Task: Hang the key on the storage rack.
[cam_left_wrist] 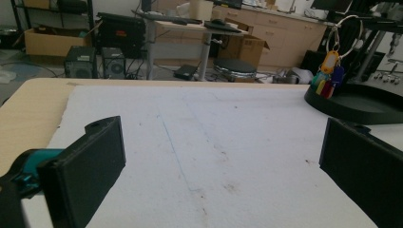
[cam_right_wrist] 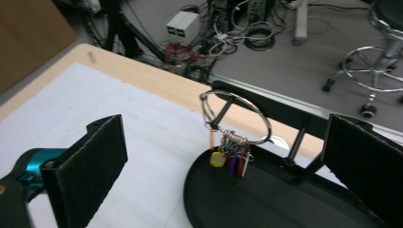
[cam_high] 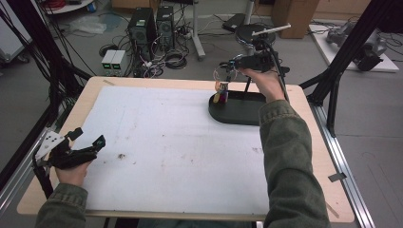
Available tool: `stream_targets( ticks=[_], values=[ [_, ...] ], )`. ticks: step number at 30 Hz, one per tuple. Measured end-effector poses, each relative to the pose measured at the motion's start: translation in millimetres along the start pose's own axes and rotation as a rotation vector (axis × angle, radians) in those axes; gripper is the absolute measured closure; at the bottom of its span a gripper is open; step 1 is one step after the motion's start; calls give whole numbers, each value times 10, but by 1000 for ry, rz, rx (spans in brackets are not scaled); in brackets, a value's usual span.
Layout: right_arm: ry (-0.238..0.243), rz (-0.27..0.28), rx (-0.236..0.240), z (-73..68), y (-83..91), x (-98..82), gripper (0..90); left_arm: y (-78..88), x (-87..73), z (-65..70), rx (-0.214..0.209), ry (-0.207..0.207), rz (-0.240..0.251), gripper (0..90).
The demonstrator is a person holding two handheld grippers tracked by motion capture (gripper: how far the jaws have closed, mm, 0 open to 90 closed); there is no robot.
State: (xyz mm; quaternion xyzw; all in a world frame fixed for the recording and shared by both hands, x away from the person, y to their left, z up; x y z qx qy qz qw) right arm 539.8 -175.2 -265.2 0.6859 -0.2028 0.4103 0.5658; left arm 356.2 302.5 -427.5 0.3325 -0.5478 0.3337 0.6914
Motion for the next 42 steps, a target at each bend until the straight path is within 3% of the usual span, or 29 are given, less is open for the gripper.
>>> stream_targets(
  ticks=[2,9,14,17,19,20,25,28,33,36,40,42],
  values=[
    [2,23,10,-14,36,-19,4,-1,0,0,0,0,0,19],
    [-15,24,11,33,49,-225,5,-6,3,1,-1,2,2,18],
    [-2,49,-21,66,68,-431,4,-17,-5,0,-3,0,-5,19],
    [13,17,-31,85,76,-508,4,-21,-4,3,-5,3,-3,18],
    [14,31,-38,95,99,-511,4,-21,-3,4,-4,2,-2,19],
    [5,74,-36,103,149,-516,4,-20,-2,3,-4,1,-2,18],
    [6,68,-45,154,187,-611,4,-23,1,4,-7,7,2,19],
    [-7,98,-46,185,239,-659,5,-21,-3,1,-8,7,-2,18],
    [0,84,-55,194,291,-771,5,-21,-4,-6,-4,11,-2,19],
    [8,113,-56,196,356,-822,5,-20,-3,-5,-3,11,-2,18],
    [27,77,-62,213,376,-969,5,-18,-2,-1,-4,11,-2,18],
    [27,88,-73,241,392,-1011,5,-16,-3,-1,-4,11,-3,18]
  ],
)
Point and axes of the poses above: each handheld gripper's, and its own axes: y roughly backward along the jaws, x roughly out of its top, z roughly to its right, the point moved 8 cm from there along -y, roughly forward along the jaws, and after that the axes turned 11 degrees about -x, right-handed, at the moved point
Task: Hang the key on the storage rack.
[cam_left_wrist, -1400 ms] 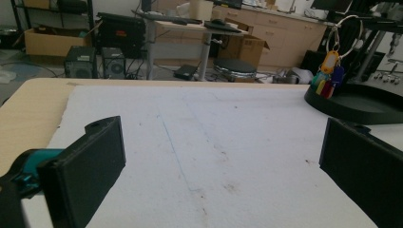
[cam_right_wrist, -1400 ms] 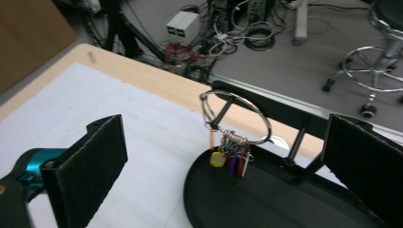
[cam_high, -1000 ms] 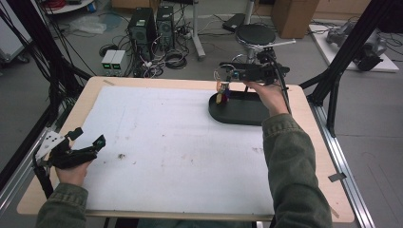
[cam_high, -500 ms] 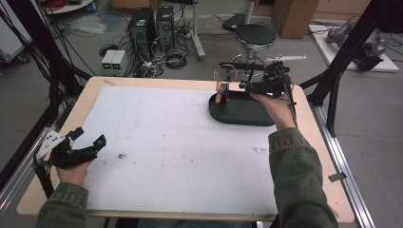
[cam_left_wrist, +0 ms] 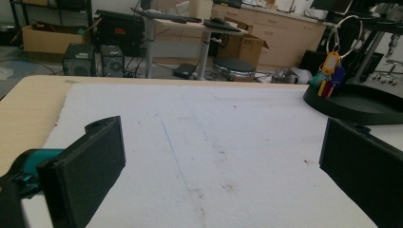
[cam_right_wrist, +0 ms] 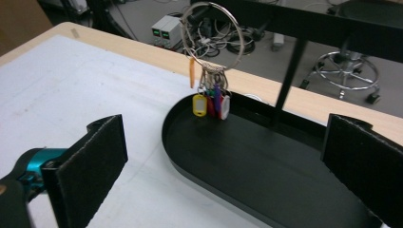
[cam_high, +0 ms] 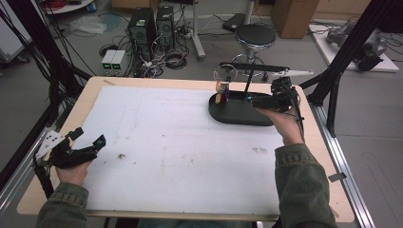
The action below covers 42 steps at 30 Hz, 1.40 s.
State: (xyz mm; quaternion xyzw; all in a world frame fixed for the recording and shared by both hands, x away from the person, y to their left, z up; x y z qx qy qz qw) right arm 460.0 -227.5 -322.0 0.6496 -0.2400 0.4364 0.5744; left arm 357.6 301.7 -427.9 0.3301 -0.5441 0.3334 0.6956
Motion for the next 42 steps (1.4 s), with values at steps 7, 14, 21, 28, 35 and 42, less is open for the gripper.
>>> stream_targets(
  ticks=[7,14,21,28,35,42],
  values=[
    [-16,21,-3,32,73,-158,5,-3,-6,2,-3,4,-4,18],
    [-5,55,-14,19,132,-413,5,-6,-13,12,-6,5,-9,19],
    [-21,67,-9,-7,180,-584,5,-8,-16,18,-8,6,-11,19],
    [-12,91,-33,23,235,-816,5,-9,-18,23,-9,4,-14,18],
    [-11,133,-49,3,284,-926,5,-13,-27,32,-8,-2,-21,18],
    [-39,137,-41,-5,267,-1117,5,-14,-36,41,-9,-4,-28,18]
  ],
)
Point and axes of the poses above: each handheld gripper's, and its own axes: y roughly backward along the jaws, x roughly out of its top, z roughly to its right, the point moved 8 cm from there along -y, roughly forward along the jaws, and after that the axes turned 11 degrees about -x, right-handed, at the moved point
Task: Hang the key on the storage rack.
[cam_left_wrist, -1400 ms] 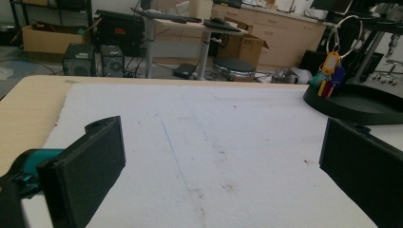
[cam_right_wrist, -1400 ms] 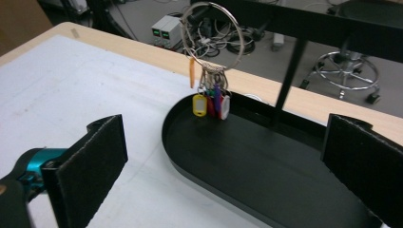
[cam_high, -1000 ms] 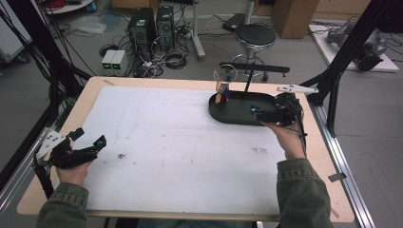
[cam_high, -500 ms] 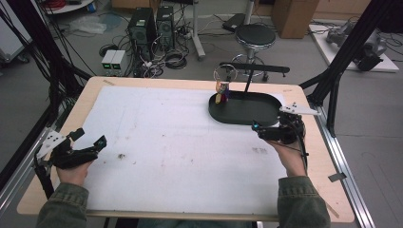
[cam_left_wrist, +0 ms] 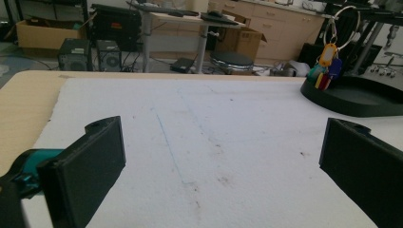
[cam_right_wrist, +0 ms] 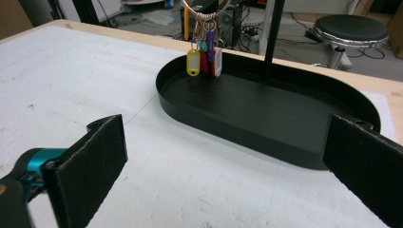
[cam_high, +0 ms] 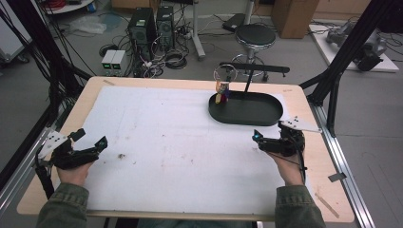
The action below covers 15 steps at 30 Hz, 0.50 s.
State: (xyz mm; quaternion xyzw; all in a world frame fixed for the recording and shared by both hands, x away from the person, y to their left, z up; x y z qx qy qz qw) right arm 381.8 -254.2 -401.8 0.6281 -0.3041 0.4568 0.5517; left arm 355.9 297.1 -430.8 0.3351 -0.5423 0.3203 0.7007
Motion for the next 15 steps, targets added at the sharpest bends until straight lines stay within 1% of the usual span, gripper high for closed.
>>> stream_targets(
  ticks=[1,2,4,5,8,10,12,13,15],
  values=[
    [0,0,0,0,0,0,5,0,-1,2,0,2,3,18],
    [-4,4,10,-2,1,-27,5,6,-4,4,-1,5,5,18],
    [-9,-5,0,13,4,-90,5,10,-8,6,1,6,1,18],
    [-18,4,-5,27,16,-118,5,12,-7,9,1,5,2,18],
    [-28,8,-5,39,34,-140,5,15,-13,11,4,8,-1,18],
    [-32,25,-7,49,50,-150,5,18,-15,13,5,7,-3,18],
    [-46,41,-17,61,80,-165,5,25,-19,14,6,3,-8,18],
    [-48,67,-26,70,110,-173,5,28,-22,18,8,5,-8,18],
    [-53,76,-26,70,127,-182,5,39,-29,20,11,4,-11,19]
  ],
)
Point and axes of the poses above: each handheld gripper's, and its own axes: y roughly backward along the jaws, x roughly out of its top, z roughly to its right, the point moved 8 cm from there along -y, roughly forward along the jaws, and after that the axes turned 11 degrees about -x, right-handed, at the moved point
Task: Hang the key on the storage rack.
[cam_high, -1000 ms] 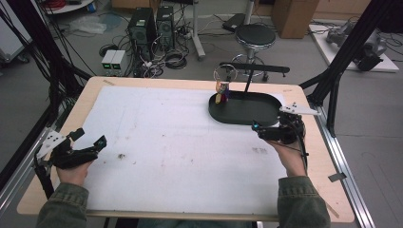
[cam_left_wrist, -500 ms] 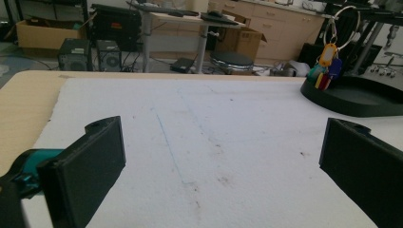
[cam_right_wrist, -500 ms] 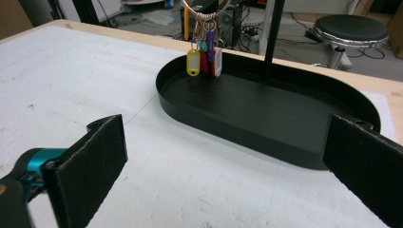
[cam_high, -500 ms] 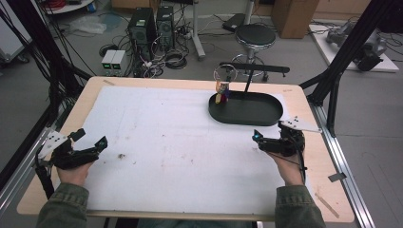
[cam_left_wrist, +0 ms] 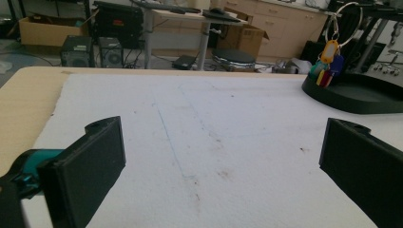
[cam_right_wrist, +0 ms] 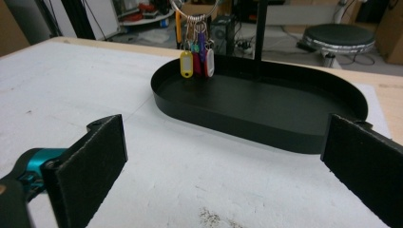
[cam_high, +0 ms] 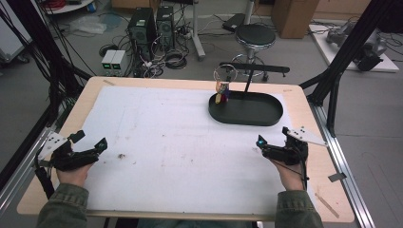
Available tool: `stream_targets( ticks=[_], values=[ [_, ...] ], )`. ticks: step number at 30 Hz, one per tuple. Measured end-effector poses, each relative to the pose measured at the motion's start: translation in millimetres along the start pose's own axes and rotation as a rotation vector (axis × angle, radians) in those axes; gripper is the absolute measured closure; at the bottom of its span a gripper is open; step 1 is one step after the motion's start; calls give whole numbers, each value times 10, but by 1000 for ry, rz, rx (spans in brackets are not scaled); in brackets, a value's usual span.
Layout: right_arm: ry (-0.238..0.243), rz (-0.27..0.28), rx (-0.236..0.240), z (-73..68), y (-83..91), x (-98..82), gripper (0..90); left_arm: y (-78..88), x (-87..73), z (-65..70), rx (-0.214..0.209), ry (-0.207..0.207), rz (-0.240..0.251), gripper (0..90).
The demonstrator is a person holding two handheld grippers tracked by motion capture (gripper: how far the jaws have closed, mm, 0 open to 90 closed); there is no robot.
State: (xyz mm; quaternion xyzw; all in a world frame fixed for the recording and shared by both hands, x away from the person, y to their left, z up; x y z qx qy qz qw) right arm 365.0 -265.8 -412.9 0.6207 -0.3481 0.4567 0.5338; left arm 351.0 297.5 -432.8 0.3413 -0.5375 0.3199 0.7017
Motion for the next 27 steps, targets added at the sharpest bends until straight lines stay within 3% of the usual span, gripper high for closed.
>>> stream_targets(
  ticks=[8,15,27],
  values=[
    [-27,50,-29,62,101,-123,5,25,-7,-6,9,6,3,18],
    [-8,43,-41,69,144,-217,5,54,-1,-12,13,13,14,18],
    [-27,77,-49,85,245,-271,5,36,-2,5,0,22,18,18]
  ],
)
Point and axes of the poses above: each handheld gripper's, and its own axes: y roughly backward along the jaws, x roughly out of its top, z roughly to its right, the point moved 8 cm from there along -y, roughly forward along the jaws, and after that the axes turned 11 degrees about -x, right-handed, at the moved point
